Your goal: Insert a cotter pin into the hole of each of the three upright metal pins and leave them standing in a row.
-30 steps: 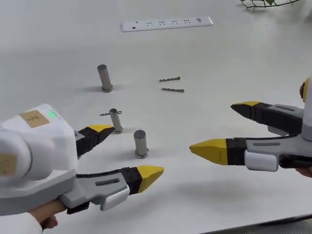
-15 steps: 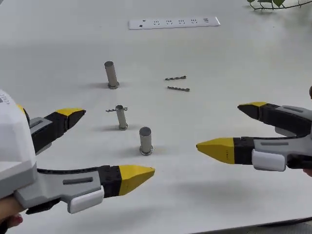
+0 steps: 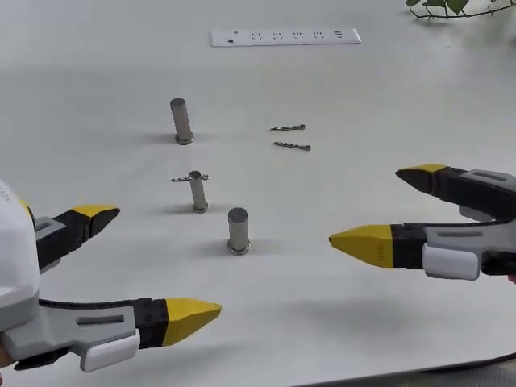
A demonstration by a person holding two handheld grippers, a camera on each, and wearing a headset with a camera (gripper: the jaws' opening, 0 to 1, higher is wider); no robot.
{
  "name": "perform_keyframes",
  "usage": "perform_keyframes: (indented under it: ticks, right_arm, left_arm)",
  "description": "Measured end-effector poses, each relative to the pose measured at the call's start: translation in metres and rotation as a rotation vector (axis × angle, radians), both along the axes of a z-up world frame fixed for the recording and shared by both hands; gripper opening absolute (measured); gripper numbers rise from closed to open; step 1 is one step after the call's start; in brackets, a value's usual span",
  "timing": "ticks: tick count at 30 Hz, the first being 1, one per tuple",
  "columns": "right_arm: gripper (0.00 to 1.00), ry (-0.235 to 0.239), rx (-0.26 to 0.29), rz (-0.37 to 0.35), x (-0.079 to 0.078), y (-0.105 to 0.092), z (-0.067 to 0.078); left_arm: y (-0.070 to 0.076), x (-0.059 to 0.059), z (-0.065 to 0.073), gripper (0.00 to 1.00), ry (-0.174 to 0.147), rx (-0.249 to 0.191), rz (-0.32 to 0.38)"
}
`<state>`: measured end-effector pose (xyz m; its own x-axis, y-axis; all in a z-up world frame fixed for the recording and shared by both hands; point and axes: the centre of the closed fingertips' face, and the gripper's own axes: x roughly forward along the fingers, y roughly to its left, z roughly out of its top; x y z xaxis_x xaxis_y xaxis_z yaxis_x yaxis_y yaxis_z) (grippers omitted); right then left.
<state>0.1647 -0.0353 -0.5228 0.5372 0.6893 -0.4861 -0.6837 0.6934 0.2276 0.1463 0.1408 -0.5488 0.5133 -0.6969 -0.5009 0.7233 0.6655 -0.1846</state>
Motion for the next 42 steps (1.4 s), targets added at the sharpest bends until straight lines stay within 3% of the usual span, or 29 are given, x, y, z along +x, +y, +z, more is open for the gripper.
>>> perform_keyframes:
  ticks: [7,13,14,17,27,30,36,38,40,42]
  right_arm:
    - [0.89,-0.011,-0.055,0.04,0.005,-0.004,0.005]
    - [0.81,-0.048,-0.123,0.132,0.016,-0.002,0.014]
    - [0.81,-0.049,-0.144,0.143,0.027,-0.005,0.011]
    - [0.81,-0.06,-0.217,0.198,0.037,-0.01,0.01]
    - [0.68,-0.066,-0.288,0.34,0.071,-0.001,0.021]
    - [0.63,-0.065,-0.357,0.399,0.08,0.0,0.017]
    - [0.58,-0.025,-0.371,0.453,0.096,0.01,0.004]
    - [0.54,-0.032,-0.399,0.485,0.099,0.014,-0.001]
    - [0.53,-0.045,-0.413,0.51,0.103,0.019,-0.007]
    - [0.51,-0.023,-0.454,0.546,0.105,0.021,-0.02]
  left_arm:
    - [0.001,0.002,0.002,0.99,0.0,-0.014,0.001]
    - [0.0,-0.003,0.003,0.99,0.003,-0.007,-0.021]
    - [0.0,-0.003,0.003,0.99,0.004,-0.01,-0.02]
    - [0.003,-0.001,0.005,0.99,0.001,-0.025,-0.014]
    - [0.004,-0.006,0.005,0.98,0.008,-0.027,-0.02]
    - [0.004,-0.007,0.006,0.98,0.008,-0.03,-0.019]
    - [0.001,-0.011,0.005,0.97,0.012,-0.022,-0.03]
    - [0.003,-0.011,0.004,0.97,0.003,0.005,-0.034]
    - [0.005,-0.011,0.005,0.97,0.01,-0.005,-0.031]
    - [0.006,-0.011,0.006,0.96,0.012,-0.011,-0.029]
